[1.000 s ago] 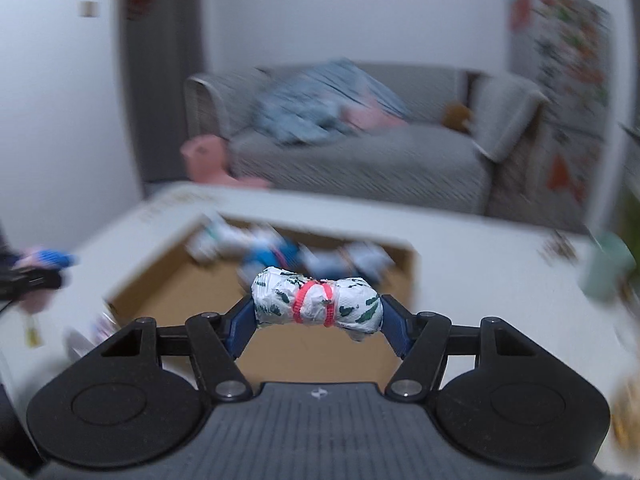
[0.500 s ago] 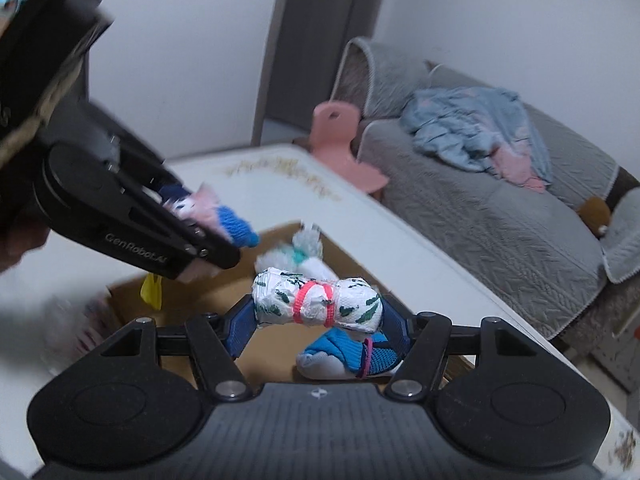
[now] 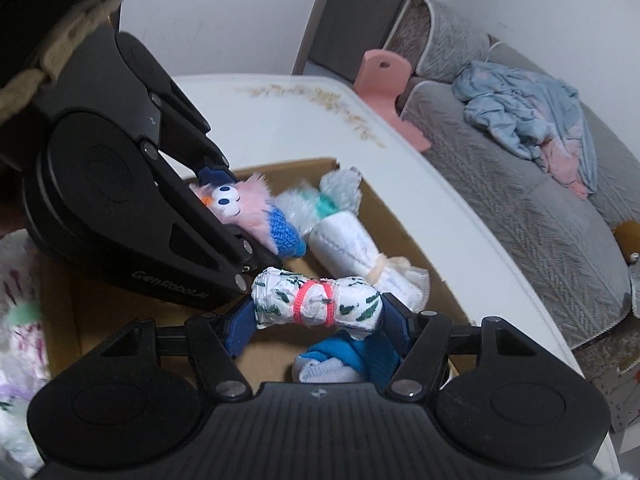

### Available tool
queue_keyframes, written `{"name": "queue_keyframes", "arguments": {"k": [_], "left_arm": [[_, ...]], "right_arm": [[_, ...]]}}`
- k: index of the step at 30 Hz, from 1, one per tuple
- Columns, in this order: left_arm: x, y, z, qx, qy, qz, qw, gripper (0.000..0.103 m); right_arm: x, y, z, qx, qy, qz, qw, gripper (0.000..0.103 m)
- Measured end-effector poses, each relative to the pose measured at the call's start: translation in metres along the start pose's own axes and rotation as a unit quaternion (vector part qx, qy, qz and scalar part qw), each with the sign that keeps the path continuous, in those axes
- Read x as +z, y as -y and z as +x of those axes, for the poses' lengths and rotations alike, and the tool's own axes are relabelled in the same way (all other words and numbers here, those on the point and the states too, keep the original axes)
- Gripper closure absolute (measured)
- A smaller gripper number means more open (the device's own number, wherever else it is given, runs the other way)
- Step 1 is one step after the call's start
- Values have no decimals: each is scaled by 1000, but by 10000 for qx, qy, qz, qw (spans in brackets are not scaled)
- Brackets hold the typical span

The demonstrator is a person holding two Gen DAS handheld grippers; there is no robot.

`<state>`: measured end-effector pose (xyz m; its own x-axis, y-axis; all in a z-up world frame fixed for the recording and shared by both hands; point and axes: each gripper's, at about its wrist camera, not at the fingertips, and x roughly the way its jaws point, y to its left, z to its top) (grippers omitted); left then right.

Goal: Organize objects
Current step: 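Carry both items into the tray and open both grippers to release them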

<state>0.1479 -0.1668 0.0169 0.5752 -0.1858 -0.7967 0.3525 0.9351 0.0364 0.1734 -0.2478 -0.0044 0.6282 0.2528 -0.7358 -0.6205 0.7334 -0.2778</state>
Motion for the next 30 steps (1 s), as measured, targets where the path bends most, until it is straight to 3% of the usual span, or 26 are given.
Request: {"name": "queue_keyframes", "arguments": {"k": [10,18,30], "left_arm": [[0,5,9,-12,-39,55,10000,59],[4,7,6,48,59,16,10000,37],[5,0,-43,70,493,-57,9987,18]], "right_arm": [[-1,-3,7,63,-304,-177,9994,39],[-3,-5,-1,10,-343,-223,9992,23],[10,-2,-30,-25,-71,-60,10000,17]]}}
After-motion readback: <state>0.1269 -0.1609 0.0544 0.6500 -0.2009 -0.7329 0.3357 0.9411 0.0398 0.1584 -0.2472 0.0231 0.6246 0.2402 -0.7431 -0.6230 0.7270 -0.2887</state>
